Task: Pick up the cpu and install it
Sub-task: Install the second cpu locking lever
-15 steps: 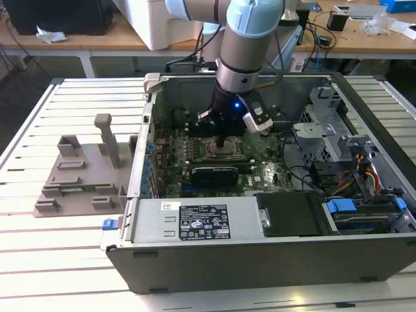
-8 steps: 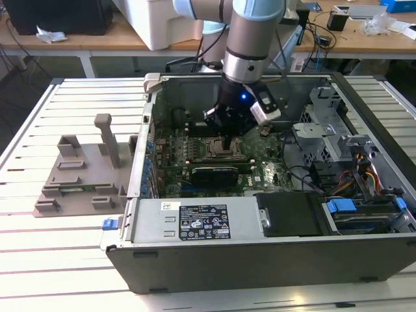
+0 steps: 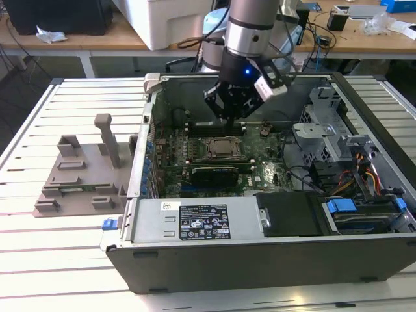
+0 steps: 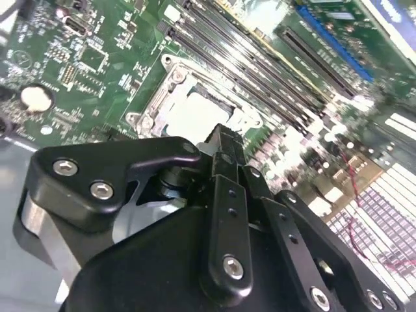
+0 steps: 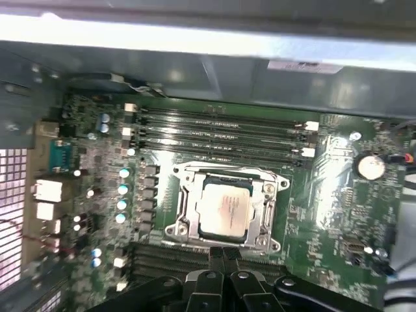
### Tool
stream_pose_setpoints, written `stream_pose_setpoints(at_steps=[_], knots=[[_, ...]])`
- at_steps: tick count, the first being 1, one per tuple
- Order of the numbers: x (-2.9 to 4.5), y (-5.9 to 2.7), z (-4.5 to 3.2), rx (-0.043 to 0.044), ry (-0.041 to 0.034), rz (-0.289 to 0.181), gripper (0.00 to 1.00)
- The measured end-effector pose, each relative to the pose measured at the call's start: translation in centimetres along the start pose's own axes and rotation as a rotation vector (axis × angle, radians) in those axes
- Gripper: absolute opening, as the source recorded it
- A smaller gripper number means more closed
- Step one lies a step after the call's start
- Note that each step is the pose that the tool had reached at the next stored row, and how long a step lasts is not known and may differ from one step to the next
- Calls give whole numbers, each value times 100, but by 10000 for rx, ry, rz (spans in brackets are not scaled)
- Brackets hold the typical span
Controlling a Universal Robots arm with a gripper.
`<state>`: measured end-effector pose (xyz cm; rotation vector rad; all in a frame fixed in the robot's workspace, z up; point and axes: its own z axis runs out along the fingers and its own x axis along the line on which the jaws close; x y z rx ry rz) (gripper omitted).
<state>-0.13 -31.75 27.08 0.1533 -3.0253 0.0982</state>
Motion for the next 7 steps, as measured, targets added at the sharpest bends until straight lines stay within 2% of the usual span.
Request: stream_pose_setpoints(at_steps=[7], knots=[[0, 0, -3, -5, -1, -1, 11]])
